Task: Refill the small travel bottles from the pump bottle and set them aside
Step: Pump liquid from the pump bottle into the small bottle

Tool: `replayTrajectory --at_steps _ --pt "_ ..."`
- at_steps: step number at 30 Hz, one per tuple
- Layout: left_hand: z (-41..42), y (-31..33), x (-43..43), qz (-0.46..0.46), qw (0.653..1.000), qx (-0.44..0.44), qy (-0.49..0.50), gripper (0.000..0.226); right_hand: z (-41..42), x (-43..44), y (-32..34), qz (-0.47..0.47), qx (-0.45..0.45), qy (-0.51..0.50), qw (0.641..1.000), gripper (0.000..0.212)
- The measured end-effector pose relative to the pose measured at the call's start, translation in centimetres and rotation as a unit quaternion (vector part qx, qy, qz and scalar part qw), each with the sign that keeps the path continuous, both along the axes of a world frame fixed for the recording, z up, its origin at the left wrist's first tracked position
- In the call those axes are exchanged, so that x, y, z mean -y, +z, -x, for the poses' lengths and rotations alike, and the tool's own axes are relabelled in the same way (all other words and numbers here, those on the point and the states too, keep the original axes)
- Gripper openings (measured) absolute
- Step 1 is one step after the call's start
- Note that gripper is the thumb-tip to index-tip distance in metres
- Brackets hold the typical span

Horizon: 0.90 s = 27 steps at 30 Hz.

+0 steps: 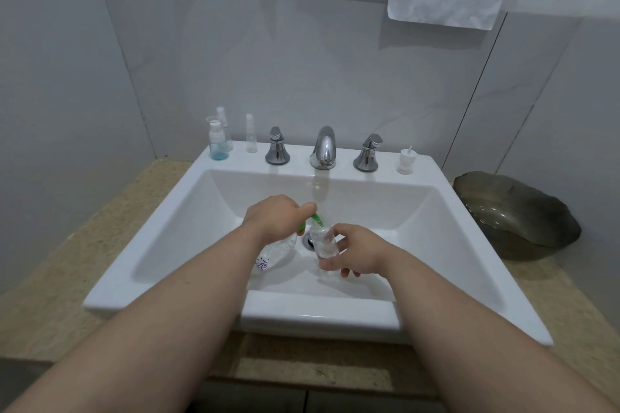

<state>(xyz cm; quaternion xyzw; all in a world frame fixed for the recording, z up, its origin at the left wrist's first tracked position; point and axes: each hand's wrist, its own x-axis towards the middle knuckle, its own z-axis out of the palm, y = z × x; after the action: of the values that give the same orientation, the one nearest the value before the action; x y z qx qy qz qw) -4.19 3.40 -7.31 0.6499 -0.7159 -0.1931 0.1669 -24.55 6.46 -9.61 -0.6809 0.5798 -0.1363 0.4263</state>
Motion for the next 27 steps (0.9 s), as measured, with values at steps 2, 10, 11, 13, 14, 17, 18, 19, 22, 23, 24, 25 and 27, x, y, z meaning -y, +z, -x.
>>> replayTrajectory --at_steps 2,10,11,13,14,17,18,19,22,23,24,25,27 --pt "-0.01 -0.01 0.07 0.002 1.000 0.008 -0.001 0.055 0.00 0.02 -0.06 0.000 0.001 0.000 1.000 0.047" --pt "0.04 -0.01 0.23 0.014 0.999 0.028 -0.006 0.050 0.00 0.07 -0.11 -0.003 -0.006 0.001 1.000 0.048" --pt "0.00 -0.05 0.17 0.015 1.000 0.026 -0.007 0.053 0.00 0.10 -0.11 -0.004 -0.005 0.001 1.000 0.048" --pt "-0.11 -0.09 -0.04 0.015 1.000 0.017 -0.007 0.063 0.01 0.10 -0.04 -0.003 -0.006 0.000 1.000 0.048" --pt "-0.20 -0.12 -0.11 0.014 1.000 0.012 -0.006 0.069 0.04 0.08 -0.02 -0.002 -0.007 -0.002 1.000 0.049" --pt "-0.33 -0.09 -0.21 0.014 1.000 0.004 -0.004 0.076 0.08 0.05 0.00 0.000 -0.003 -0.004 1.000 0.049" --pt "-0.32 -0.07 -0.23 0.013 1.000 0.003 -0.004 0.076 0.08 0.08 -0.02 -0.001 -0.003 -0.003 1.000 0.049" --pt "-0.29 -0.06 -0.24 0.011 1.000 0.002 -0.003 0.075 0.07 0.11 -0.06 -0.001 -0.004 -0.003 1.000 0.049" --pt "-0.19 -0.11 -0.25 0.008 1.000 0.006 -0.002 0.073 0.07 0.23 -0.17 -0.001 -0.007 -0.004 1.000 0.048" --pt "-0.17 -0.13 -0.22 0.007 1.000 0.007 0.000 0.072 0.08 0.23 -0.16 -0.001 -0.005 -0.005 1.000 0.047" --pt "-0.18 -0.16 -0.18 0.006 1.000 0.007 0.000 0.071 0.10 0.20 -0.17 -0.001 -0.003 -0.005 1.000 0.047" --pt "-0.19 -0.18 -0.14 0.005 1.000 0.005 0.001 0.070 0.09 0.16 -0.18 -0.001 -0.001 -0.005 1.000 0.046" --pt "-0.19 -0.17 -0.08 0.002 1.000 0.002 0.003 0.069 0.10 0.07 -0.18 0.000 0.000 -0.005 1.000 0.046"
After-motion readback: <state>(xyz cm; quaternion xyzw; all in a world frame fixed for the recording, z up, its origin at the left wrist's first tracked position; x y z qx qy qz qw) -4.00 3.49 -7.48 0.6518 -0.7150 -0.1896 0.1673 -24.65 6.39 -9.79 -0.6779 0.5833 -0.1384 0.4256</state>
